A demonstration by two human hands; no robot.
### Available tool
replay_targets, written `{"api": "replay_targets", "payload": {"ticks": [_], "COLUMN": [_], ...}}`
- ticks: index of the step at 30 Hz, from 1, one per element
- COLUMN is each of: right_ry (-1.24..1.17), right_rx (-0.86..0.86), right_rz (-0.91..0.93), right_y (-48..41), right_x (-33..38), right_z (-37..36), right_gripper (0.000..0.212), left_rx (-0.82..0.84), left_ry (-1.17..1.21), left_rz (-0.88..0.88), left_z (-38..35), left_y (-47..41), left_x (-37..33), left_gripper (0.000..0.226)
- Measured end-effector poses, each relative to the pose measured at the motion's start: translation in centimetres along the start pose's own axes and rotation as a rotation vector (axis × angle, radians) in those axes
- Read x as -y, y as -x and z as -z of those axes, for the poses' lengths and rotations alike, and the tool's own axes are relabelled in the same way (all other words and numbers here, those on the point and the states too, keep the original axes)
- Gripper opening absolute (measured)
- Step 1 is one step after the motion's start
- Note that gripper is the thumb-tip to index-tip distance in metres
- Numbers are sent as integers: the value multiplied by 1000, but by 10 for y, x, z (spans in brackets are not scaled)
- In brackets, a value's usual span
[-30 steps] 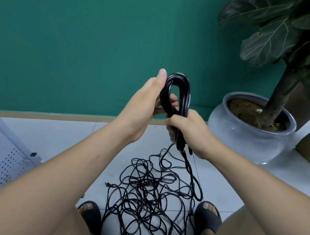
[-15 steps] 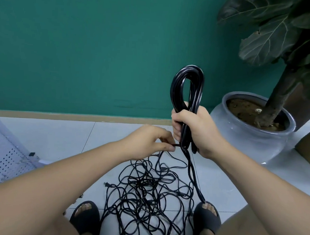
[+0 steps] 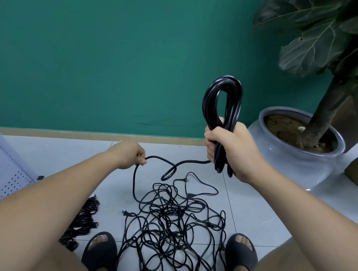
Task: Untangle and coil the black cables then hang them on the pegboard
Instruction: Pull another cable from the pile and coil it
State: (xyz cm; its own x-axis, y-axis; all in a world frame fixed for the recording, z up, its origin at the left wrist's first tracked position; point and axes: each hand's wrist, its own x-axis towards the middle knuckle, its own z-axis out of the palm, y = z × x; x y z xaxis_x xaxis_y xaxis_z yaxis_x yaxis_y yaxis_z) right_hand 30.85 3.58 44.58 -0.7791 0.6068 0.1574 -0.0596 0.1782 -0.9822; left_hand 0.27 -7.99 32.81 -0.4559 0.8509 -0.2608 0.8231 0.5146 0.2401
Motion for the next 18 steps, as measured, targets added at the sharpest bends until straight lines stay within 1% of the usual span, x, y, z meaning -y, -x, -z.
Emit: {"api": "replay_targets", "payload": {"ticks": [3,6,7,9,11,13,15,18], "right_ry": [-14,-59,-68,-58,-37,-35,-54,-79], "right_rx": [-2,6,8,11,17,15,7,-9], "right_rz": [9,4,4,10,19,27,33,42], "right_y": [0,1,1,1,1,1,1,0], "right_x": [1,0,0,-1,-2,-1,0,0], "right_z": [-1,-3,-4,-6,-8,-10,-10,-10], "right_gripper": [22,23,23,24,25,25,25,26], "left_rx": [25,42,49,93,177,275,332,407], "left_ry": [-1,25,73,257,459,593,651,661], "left_rz": [22,-58,-93,-167,-237,-287,-324,-379], "left_z": [0,-1,-2,-4,-5,-10,-19,-31], "left_y": [3,14,20,34,49,62,70,76], "left_x": [1,-23,-33,-56,-82,-107,-126,-139], "left_gripper": [18,11,11,16,20,25,33,34]}}
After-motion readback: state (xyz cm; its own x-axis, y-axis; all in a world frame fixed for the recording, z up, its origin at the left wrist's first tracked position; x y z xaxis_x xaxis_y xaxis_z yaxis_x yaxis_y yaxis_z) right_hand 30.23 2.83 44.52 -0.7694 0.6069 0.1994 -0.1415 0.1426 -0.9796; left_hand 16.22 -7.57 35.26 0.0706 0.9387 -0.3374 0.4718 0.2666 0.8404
